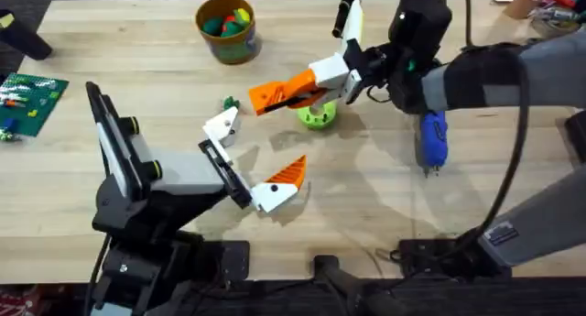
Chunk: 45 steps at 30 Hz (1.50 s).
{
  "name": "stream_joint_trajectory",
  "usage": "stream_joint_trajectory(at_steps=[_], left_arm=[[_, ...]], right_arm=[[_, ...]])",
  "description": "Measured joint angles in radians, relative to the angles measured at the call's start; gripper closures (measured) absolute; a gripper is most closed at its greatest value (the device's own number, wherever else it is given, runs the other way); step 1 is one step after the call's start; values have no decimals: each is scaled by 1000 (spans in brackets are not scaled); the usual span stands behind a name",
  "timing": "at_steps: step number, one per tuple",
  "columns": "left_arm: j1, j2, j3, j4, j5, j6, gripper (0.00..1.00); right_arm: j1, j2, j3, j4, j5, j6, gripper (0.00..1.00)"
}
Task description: Pick up the gripper from the table and insert it into the empty holder that is missing its gripper. Then pick up a screw, insert it into the mounting hole, and use the screwdriver to tighten it. Finally, clean up the table by picking up the vegetable and placing it into the bucket.
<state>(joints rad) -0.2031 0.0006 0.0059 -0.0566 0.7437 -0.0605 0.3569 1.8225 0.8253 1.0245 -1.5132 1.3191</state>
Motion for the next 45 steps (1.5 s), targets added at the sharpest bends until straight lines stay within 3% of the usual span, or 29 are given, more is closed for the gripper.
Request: stream_joint_trajectory(at_steps=[4, 16, 25, 45], left_arm=[[0, 0, 0, 0, 0, 0, 16], [0, 0, 0, 0, 0, 0, 16], [0, 0, 0, 0, 0, 0, 16], [0, 0, 0, 0, 0, 0, 16]], right_arm=[[0, 50, -5, 141, -2, 76, 986], [3, 71, -53, 161, -3, 179, 986], [22, 71, -126, 292, -3, 255, 986], [81, 71, -106, 289, -3, 322, 986]])
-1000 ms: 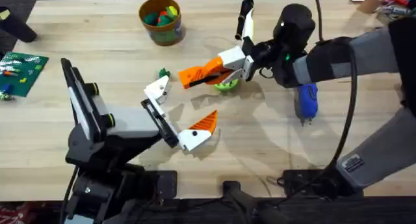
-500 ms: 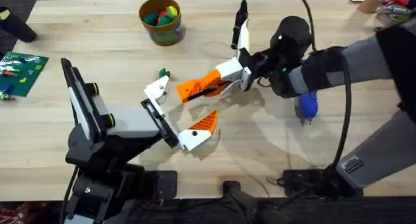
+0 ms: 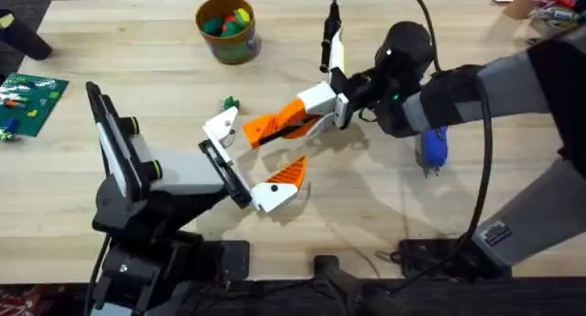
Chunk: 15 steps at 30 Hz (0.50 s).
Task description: Pick up the gripper from the table and insert it into the empty holder that is missing its gripper. Then pick up a screw, insert it into the mounting hole, and use the screwdriver to tighten it. Finally, clean up the table by picking up the vegetable and placing it into the bucket.
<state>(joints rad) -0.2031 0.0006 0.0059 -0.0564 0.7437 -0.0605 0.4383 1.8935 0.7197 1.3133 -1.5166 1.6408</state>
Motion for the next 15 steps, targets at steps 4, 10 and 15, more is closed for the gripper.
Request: stream_joint_trajectory(at_steps=[4, 10, 15], left_arm=[[0, 0, 0, 0, 0, 0, 16], [0, 0, 0, 0, 0, 0, 16], [0, 0, 0, 0, 0, 0, 16]], right_arm=[[8, 0, 24, 0, 0, 23, 986], [9, 0, 30, 0, 0, 40, 986], [9, 0, 30, 2, 0, 40, 986]])
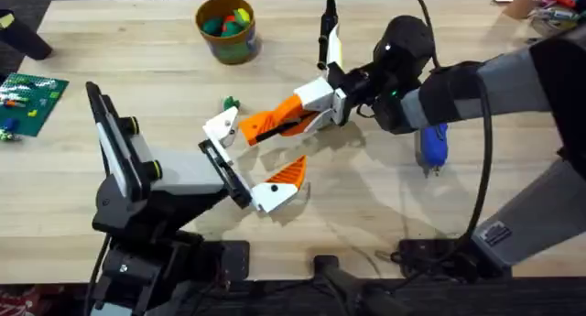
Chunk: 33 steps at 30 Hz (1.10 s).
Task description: Pick up the gripper from the table and insert it into the empty holder that is missing its gripper. Then pick up a screw, insert it into the mounting hole, and use the screwdriver to tighten it. Finally, clean up the table by picking up the vegetable and placing it into the bucket.
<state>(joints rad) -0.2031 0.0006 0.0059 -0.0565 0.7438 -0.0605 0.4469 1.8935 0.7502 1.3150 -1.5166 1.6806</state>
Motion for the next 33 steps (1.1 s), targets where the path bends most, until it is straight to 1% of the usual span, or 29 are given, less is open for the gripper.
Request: stream_joint_trajectory(at_steps=[19, 33], left_arm=[[0, 0, 0, 0, 0, 0, 16], [0, 0, 0, 0, -2, 0, 16]], right_arm=[[1, 0, 0, 1, 0, -1, 986], [33, 0, 24, -10, 0, -1, 986]])
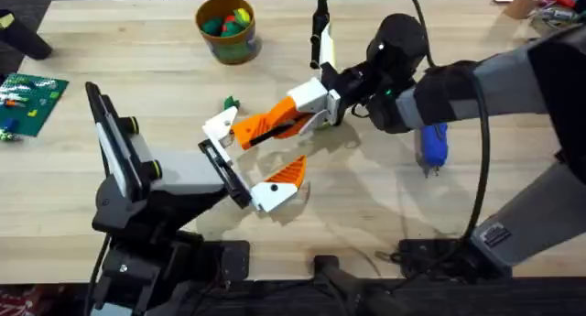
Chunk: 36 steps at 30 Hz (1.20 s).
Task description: Pick up the gripper from the table and insert it into the empty holder that is missing its gripper. Then pick up a screw, insert it into the mounting hole, and use the screwdriver to tighten it. Finally, clean up the table by picking up the vegetable and placing it into the bucket.
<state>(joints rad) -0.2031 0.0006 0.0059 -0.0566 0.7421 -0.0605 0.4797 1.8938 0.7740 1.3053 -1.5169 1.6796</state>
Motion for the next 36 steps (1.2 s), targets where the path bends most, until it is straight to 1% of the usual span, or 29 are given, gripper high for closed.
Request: stream_joint_trajectory(at_steps=[36], left_arm=[[0, 0, 0, 0, -1, 0, 16]], right_arm=[[5, 0, 10, -35, 0, -18, 986]])
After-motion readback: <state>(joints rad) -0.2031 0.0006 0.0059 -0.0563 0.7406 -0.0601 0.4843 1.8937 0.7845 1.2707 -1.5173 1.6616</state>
